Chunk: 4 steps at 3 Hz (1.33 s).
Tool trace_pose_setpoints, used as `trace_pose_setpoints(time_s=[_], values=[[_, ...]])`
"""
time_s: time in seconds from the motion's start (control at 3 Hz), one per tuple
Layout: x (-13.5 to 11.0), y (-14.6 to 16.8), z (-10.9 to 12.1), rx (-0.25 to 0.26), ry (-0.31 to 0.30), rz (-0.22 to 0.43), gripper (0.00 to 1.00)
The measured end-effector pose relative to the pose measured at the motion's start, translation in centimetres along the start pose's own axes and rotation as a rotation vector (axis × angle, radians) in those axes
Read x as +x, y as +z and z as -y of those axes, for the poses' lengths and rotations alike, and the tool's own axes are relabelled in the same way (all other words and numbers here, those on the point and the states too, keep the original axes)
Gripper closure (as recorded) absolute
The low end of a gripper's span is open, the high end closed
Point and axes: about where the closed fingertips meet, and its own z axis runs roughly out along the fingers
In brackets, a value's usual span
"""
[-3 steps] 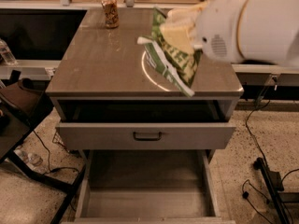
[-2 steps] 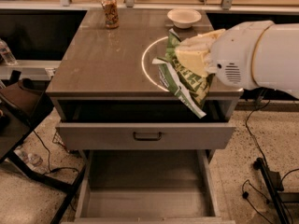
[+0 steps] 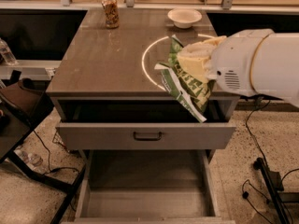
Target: Place green jalapeno chip bag into middle drawer
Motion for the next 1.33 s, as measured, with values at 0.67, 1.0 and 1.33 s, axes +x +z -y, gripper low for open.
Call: trace_pose_setpoints(time_s=[0.67,1.0,1.33], values=[[12.9,-0.2,-0.3,0.016,0.168,-0.053,1.00],[20.7,0.0,-0.9,0.011,0.264,-0.077,1.00],[27.4,0.8,-2.8,-0.025,0.359,-0.075,1.00]])
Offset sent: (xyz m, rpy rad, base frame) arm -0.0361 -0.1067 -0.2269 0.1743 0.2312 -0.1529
